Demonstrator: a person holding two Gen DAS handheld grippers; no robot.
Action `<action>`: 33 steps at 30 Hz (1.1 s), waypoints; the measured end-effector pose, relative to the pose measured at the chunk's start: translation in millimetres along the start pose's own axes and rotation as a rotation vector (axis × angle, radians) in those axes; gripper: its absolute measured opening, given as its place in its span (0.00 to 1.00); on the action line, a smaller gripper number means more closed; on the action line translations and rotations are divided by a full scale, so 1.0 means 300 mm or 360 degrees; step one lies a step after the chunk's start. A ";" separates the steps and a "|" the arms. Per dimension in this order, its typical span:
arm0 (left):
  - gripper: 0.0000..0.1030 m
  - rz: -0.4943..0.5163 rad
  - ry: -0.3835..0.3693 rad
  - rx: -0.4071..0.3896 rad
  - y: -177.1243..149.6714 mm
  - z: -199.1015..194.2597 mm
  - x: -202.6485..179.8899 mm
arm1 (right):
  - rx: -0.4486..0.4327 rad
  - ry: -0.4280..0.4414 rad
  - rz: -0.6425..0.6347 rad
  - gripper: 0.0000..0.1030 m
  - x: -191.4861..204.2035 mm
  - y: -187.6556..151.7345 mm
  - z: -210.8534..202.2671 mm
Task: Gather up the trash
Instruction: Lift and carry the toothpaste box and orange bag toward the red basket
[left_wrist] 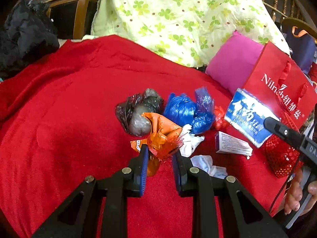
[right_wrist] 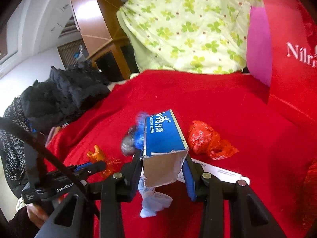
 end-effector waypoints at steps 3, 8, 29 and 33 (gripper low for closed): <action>0.24 0.0040 0.0007 -0.0025 0.008 -0.023 -0.025 | -0.0070 -0.0001 0.0019 0.40 -0.016 0.023 -0.054; 0.24 0.0096 0.0011 -0.0033 0.022 -0.034 -0.072 | -0.0178 -0.0006 0.0061 0.40 -0.048 0.062 -0.140; 0.24 0.0361 -0.0022 -0.0118 0.107 -0.046 -0.379 | -0.0451 -0.0015 0.0105 0.40 -0.194 0.131 -0.403; 0.24 0.0337 -0.0067 -0.0079 0.139 -0.037 -0.444 | -0.0479 -0.0015 0.0158 0.40 -0.233 0.142 -0.434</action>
Point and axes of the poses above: each gripper's, at about its wrist camera, not at the fingertips, and z roughly the way its jaws point, x to its left, y to its top, the point moved 3 cm from there along z, roughly the way its jaws point, and after that the axes turned 15 degrees about z, right-handed, at the moved point
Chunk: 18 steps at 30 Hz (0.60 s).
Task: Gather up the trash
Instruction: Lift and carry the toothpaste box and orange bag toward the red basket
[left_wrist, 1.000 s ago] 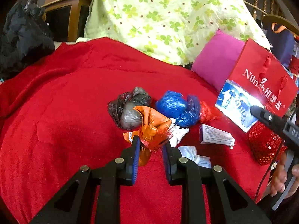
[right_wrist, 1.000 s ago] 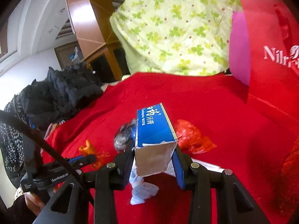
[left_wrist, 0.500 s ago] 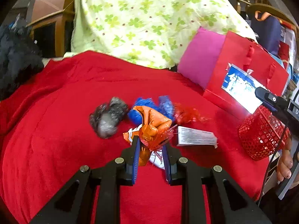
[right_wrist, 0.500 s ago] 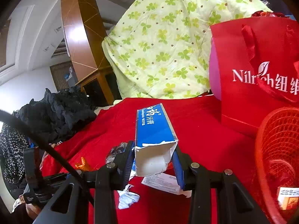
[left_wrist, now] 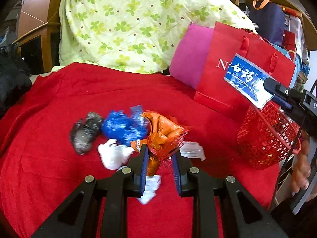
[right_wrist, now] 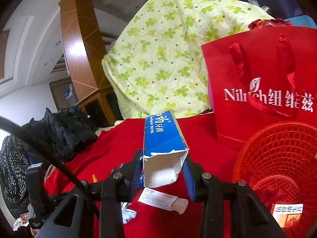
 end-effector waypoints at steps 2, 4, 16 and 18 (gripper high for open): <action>0.24 0.0020 -0.0036 -0.0012 0.033 0.000 -0.037 | -0.0012 0.0000 0.0029 0.40 -0.020 0.013 -0.013; 0.24 0.0050 -0.0048 -0.0036 0.066 -0.006 -0.075 | -0.0022 -0.0001 0.0044 0.40 -0.033 0.024 -0.025; 0.24 0.0300 -0.0037 -0.0132 0.268 -0.045 -0.318 | -0.0129 -0.0027 0.0157 0.40 -0.159 0.096 -0.135; 0.24 0.0346 -0.0042 -0.0148 0.290 -0.051 -0.363 | -0.0157 -0.0037 0.0173 0.40 -0.179 0.111 -0.154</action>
Point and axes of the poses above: each gripper's, at about its wrist camera, not at the fingertips, and z roughly the way its jaws point, x to its left, y to its top, the point moved 3 cm from there along z, roughly the way its jaws point, and after that the axes turned 15 degrees about z, right-handed, at the moved point
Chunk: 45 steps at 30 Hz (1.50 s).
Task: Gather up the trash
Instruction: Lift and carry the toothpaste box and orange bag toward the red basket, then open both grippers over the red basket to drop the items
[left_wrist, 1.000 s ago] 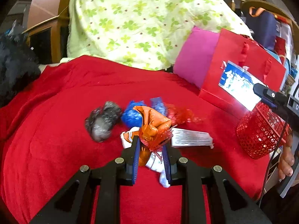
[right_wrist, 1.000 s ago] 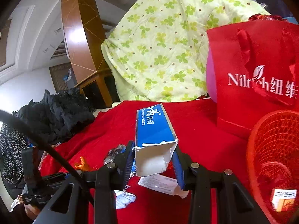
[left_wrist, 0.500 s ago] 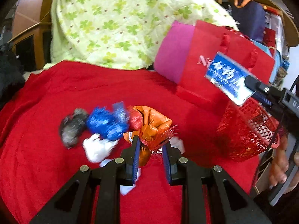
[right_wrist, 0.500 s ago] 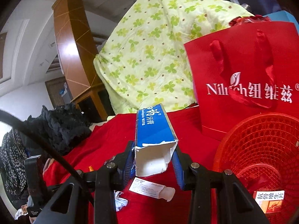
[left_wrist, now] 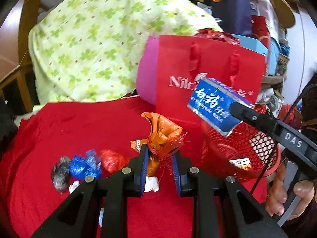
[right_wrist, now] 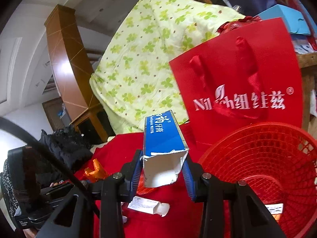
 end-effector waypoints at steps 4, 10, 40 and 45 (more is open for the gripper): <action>0.24 0.0088 0.0007 -0.0024 0.053 -0.003 -0.069 | -0.0045 -0.0029 0.0050 0.40 -0.052 0.033 -0.037; 0.24 0.0169 -0.0027 -0.0038 0.113 0.004 -0.166 | -0.0111 -0.0096 0.0092 0.40 -0.130 0.075 -0.097; 0.71 -0.0070 -0.0177 0.0038 -0.027 0.054 -0.108 | -0.0253 -0.0279 0.0344 0.52 -0.263 0.150 -0.138; 0.71 -0.0180 0.0055 0.0152 -0.213 -0.011 0.117 | -0.0264 -0.0124 0.0219 0.52 -0.126 0.112 -0.104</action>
Point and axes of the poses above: each gripper's, at about its wrist camera, not at the fingertips, and z roughly the way its jaws point, x to its left, y to its top, the point moved 3 cm from there along z, roughly the way its jaws point, and after that the axes turned 15 degrees about z, right-handed, at the moved point
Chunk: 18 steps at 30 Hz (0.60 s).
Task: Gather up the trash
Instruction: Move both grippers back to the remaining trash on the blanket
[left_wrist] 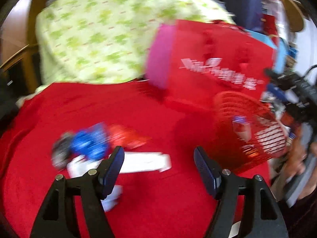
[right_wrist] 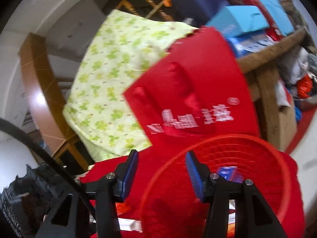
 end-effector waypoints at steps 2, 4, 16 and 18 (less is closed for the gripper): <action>0.71 -0.0096 0.0092 0.0052 -0.067 -0.015 0.124 | -0.0002 0.0087 -0.0034 0.52 0.062 -0.034 0.007; 0.71 -0.0187 0.0160 0.0077 -0.127 -0.041 0.217 | 0.0001 0.0145 -0.0059 0.52 0.109 -0.064 0.015; 0.71 -0.0387 0.0421 0.0132 -0.346 -0.078 0.500 | 0.0280 0.0287 -0.0293 0.54 0.370 -0.350 0.174; 0.71 -0.0385 0.0425 0.0146 -0.369 -0.053 0.502 | 0.0337 0.0263 -0.0287 0.54 0.372 -0.380 0.208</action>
Point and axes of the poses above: each gripper's, at about its wrist camera, not at the fingertips, and z roughly the way its jaws point, x to its left, y to its top, the point moved 3 cm from there along z, roughly the way its jaws point, and after that the axes turned 15 degrees about z, right-handed, at the moved point
